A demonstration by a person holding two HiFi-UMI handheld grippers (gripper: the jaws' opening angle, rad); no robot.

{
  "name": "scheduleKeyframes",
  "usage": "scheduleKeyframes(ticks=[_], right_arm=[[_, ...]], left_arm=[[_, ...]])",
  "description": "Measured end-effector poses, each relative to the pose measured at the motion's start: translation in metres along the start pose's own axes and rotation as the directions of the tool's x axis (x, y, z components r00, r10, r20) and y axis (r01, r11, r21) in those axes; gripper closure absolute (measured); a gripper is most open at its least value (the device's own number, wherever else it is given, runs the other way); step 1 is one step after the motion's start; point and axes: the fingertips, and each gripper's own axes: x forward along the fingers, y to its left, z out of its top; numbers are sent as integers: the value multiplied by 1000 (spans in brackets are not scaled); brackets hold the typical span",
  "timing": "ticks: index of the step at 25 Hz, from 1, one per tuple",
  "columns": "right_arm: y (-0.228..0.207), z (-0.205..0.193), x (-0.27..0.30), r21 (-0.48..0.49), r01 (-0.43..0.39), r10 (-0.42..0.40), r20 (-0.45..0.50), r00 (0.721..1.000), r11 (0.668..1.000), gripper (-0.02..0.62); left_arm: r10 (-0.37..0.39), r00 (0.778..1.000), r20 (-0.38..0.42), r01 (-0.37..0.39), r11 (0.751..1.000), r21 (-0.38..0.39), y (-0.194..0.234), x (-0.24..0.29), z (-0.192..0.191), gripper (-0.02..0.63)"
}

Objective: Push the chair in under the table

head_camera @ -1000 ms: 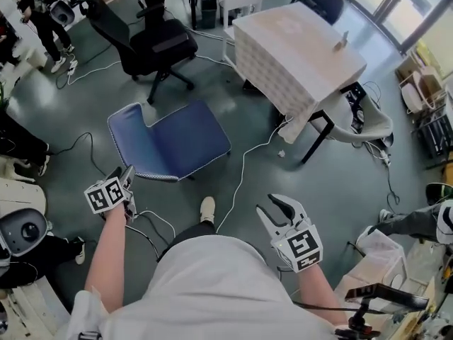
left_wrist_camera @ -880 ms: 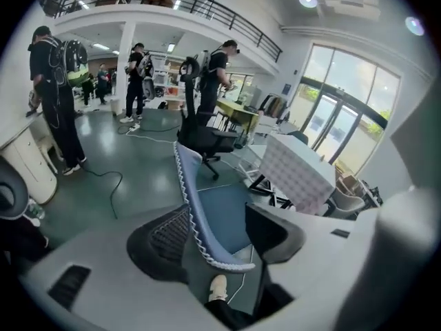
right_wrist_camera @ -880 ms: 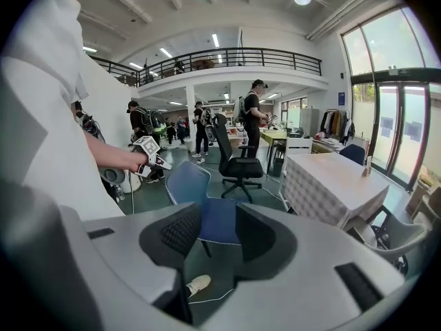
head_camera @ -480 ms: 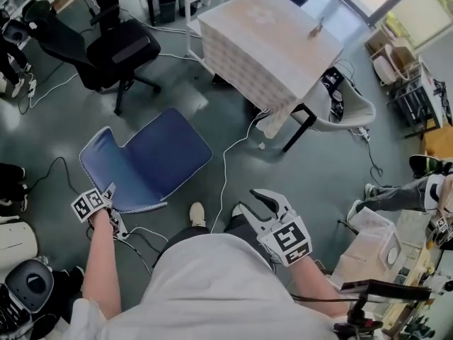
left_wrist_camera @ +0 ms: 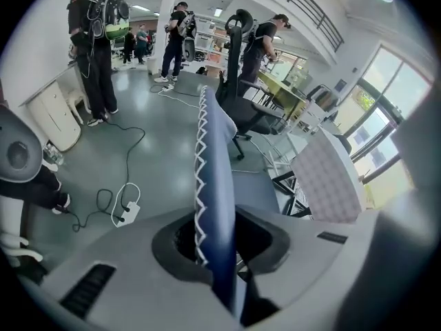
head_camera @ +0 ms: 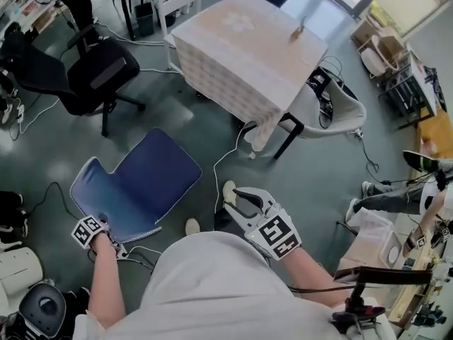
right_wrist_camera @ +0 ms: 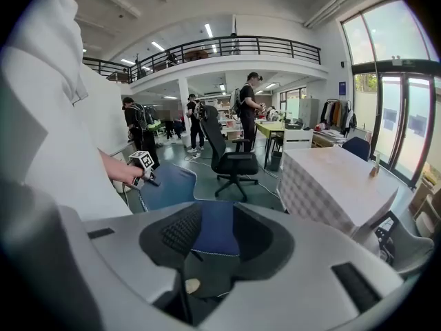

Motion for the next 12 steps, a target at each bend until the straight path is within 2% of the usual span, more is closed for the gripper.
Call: scheduleKeyframes(ticks=[5,12], right_arm=[[-41,18,11,-24,-48,48,6,999,999,446],[-103,28,7,-27,-72,72,1,997,997,446]], left_arm=[[-26,1000,10,27,998,-63,-43,5,-8,534],[-58,998,12,59,991,-119,-130,22,-13,535]])
